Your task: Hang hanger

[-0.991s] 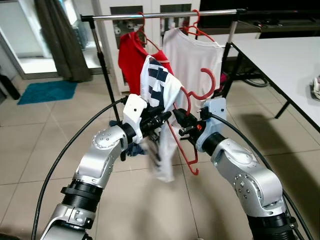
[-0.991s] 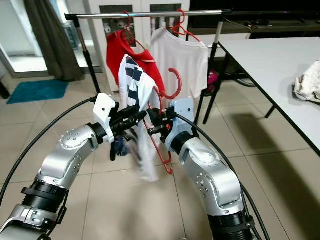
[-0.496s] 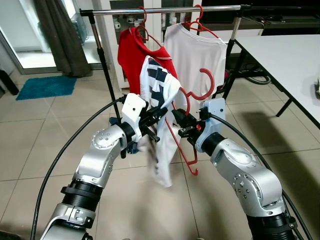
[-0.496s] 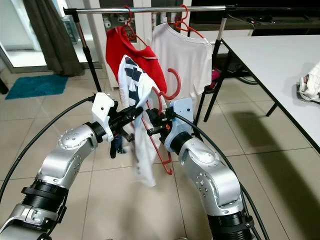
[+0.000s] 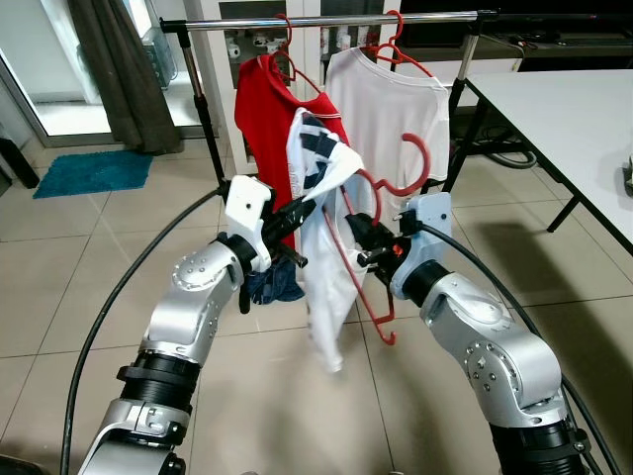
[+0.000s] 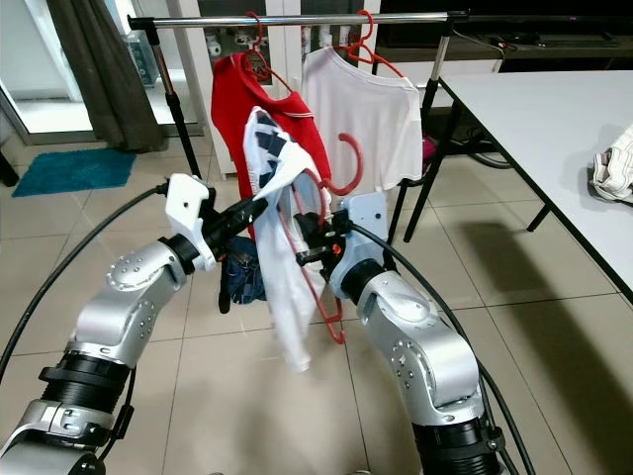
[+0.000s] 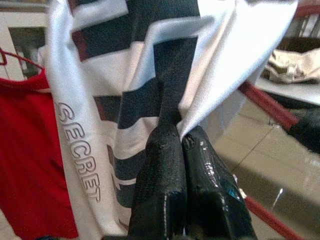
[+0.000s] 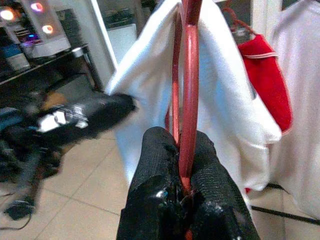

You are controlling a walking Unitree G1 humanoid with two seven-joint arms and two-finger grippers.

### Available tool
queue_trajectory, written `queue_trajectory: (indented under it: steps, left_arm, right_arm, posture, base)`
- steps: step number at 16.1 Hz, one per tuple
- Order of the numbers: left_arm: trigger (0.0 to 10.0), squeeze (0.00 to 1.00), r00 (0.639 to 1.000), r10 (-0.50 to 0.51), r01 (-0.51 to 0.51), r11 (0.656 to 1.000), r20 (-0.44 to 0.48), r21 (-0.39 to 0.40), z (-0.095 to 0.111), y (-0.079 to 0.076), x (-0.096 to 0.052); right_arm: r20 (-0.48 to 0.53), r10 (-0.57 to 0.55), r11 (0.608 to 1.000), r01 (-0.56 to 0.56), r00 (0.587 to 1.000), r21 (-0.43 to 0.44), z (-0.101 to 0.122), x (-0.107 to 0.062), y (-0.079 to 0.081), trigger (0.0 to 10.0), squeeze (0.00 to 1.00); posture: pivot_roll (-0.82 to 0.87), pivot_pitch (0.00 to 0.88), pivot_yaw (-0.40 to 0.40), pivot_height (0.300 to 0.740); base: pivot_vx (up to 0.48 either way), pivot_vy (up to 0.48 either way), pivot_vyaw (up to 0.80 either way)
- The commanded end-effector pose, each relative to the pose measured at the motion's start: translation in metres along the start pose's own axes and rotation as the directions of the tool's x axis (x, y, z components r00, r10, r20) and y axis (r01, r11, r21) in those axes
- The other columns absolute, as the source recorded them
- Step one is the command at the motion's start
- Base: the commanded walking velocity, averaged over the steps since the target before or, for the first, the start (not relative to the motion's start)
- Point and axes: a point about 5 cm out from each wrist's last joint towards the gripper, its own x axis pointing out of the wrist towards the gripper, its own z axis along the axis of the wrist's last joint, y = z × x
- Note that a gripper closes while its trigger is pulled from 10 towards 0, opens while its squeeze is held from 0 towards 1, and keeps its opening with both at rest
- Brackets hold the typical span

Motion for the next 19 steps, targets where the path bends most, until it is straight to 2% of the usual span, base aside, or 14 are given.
queue_trajectory:
  steps: [1, 2, 4, 5, 8, 10, 11, 13, 14, 15, 17, 19]
  left_arm:
    - [0.0, 0.0, 0.999, 0.025, -0.025, 1.0, 0.042, -0.012, 0.008, 0.004, -0.004]
    - [0.0, 0.0, 0.992, 0.096, -0.093, 0.995, 0.078, -0.037, 0.014, 0.013, -0.009]
    - [0.0, 0.0, 0.979, 0.175, -0.168, 0.983, 0.104, -0.076, 0.017, 0.022, -0.013]
    - [0.0, 0.0, 0.959, 0.27, -0.258, 0.958, 0.091, -0.124, 0.016, 0.035, -0.019]
    - [0.0, 0.0, 0.961, 0.266, -0.255, 0.958, 0.073, -0.131, 0.014, 0.033, -0.021]
    - [0.0, 0.0, 0.951, 0.301, -0.29, 0.948, 0.069, -0.135, 0.014, 0.036, -0.022]
    - [0.0, 0.0, 0.921, 0.385, -0.373, 0.916, 0.061, -0.15, 0.013, 0.044, -0.025]
    - [0.0, 0.0, 0.881, 0.471, -0.456, 0.87, 0.042, -0.186, 0.011, 0.054, -0.029]
    - [0.0, 0.0, 0.876, 0.481, -0.468, 0.862, 0.026, -0.193, 0.01, 0.055, -0.03]
    - [0.0, 0.0, 0.891, 0.453, -0.445, 0.873, -0.006, -0.199, 0.006, 0.051, -0.028]
    - [0.0, 0.0, 0.91, 0.415, -0.411, 0.89, -0.023, -0.198, 0.003, 0.043, -0.024]
    - [0.0, 0.0, 0.933, 0.358, -0.356, 0.911, -0.03, -0.209, 0.002, 0.035, -0.019]
  right_arm:
    - [0.011, -0.063, 0.998, 0.063, 0.998, -0.001, 0.005, 0.001, -0.007, 0.0, 0.0]
    - [-0.007, -0.134, 0.991, 0.134, 0.991, 0.003, 0.002, -0.001, -0.017, 0.0, 0.0]
    - [-0.049, -0.183, 0.983, 0.184, 0.982, 0.002, -0.004, -0.004, -0.023, 0.0, 0.0]
    - [-0.122, -0.254, 0.967, 0.256, 0.959, 0.003, -0.015, -0.01, -0.034, 0.0, 0.0]
    - [-0.144, -0.291, 0.956, 0.293, 0.946, -0.009, -0.018, -0.012, -0.038, 0.0, 0.0]
    - [-0.145, -0.315, 0.948, 0.317, 0.938, -0.013, -0.018, -0.013, -0.04, 0.0, 0.0]
    - [-0.135, -0.359, 0.933, 0.359, 0.924, -0.02, -0.018, -0.016, -0.045, 0.0, 0.0]
    - [-0.132, -0.388, 0.921, 0.388, 0.912, -0.027, -0.018, -0.019, -0.05, 0.0, 0.0]
    - [-0.148, -0.381, 0.924, 0.381, 0.912, -0.034, -0.02, -0.019, -0.051, 0.0, 0.0]
    - [-0.228, -0.325, 0.946, 0.319, 0.918, -0.063, -0.031, -0.021, -0.047, 0.0, 0.0]
    - [-0.294, -0.278, 0.961, 0.269, 0.915, -0.07, -0.042, -0.025, -0.042, 0.0, 0.0]
    - [-0.275, -0.279, 0.959, 0.28, 0.92, -0.037, -0.041, -0.025, -0.042, 0.0, 0.0]
  posture:
    - [-0.18, 0.0, 0.016, 0.74]
    - [-0.17, 0.0, 0.017, 0.74]
    - [-0.17, 0.0, 0.017, 0.74]
    - [-0.17, 0.0, 0.014, 0.74]
    - [-0.17, 0.0, 0.014, 0.74]
    - [-0.17, 0.0, 0.019, 0.74]
    - [-0.17, 0.0, 0.019, 0.74]
    - [-0.17, 0.0, 0.019, 0.74]
    - [-0.17, 0.0, 0.019, 0.74]
    - [-0.18, 0.0, 0.021, 0.74]
    - [-0.18, 0.0, 0.022, 0.74]
    - [-0.18, 0.0, 0.024, 0.74]
  base:
    - [0.0, 0.0, 0.0]
    - [0.0, 0.0, 0.0]
    - [0.0, 0.0, 0.0]
    - [0.0, 0.0, 0.0]
    - [0.0, 0.0, 0.0]
    - [0.0, 0.0, 0.0]
    - [0.0, 0.0, 0.0]
    - [0.0, 0.0, 0.0]
    - [0.0, 0.0, 0.0]
    - [0.0, 0.0, 0.0]
    - [0.0, 0.0, 0.0]
    - [0.0, 0.0, 0.0]
